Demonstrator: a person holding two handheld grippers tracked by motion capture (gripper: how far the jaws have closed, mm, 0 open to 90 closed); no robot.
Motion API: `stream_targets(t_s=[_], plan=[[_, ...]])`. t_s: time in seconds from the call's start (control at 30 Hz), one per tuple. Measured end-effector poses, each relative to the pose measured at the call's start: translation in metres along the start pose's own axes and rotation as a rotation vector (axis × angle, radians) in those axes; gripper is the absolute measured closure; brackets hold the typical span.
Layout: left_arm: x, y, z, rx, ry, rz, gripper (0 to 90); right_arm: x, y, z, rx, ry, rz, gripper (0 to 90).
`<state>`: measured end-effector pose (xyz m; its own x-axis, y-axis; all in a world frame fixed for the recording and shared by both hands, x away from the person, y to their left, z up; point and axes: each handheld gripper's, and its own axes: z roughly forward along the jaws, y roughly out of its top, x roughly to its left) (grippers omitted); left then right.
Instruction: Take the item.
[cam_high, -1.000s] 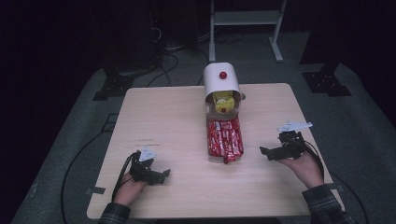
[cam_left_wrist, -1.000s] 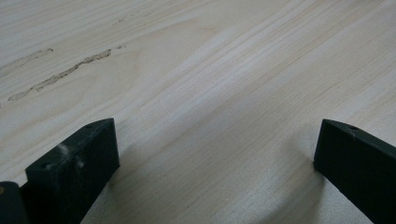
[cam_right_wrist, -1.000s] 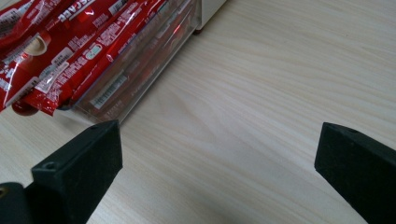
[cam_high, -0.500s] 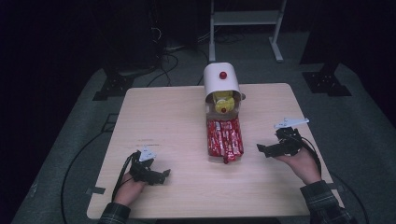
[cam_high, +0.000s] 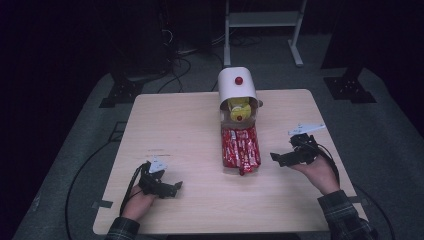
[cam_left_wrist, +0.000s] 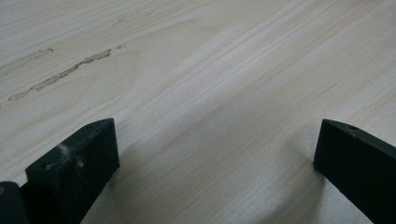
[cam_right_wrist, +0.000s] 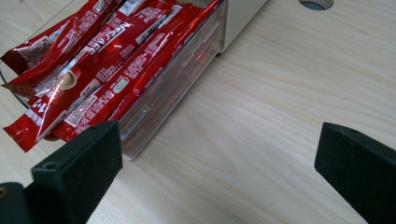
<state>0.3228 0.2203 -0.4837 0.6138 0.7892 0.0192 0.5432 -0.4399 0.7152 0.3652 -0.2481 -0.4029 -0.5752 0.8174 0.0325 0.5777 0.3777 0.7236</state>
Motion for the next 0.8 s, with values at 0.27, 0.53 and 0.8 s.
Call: stream_targets(t_s=[0.27, 0.53, 0.8], plan=[[0.0, 0.0, 0.0, 0.0, 0.0, 0.0, 0.0, 0.003, 0.009, 0.002, -0.013, 0.008, -0.003, 0.2], [0.0, 0.0, 0.0, 0.0, 0.0, 0.0, 0.0, 0.009, 0.017, 0.007, -0.013, 0.026, -0.013, 0.2], [0.0, 0.0, 0.0, 0.0, 0.0, 0.0, 0.0, 0.013, 0.024, 0.01, -0.024, 0.038, -0.02, 0.2]])
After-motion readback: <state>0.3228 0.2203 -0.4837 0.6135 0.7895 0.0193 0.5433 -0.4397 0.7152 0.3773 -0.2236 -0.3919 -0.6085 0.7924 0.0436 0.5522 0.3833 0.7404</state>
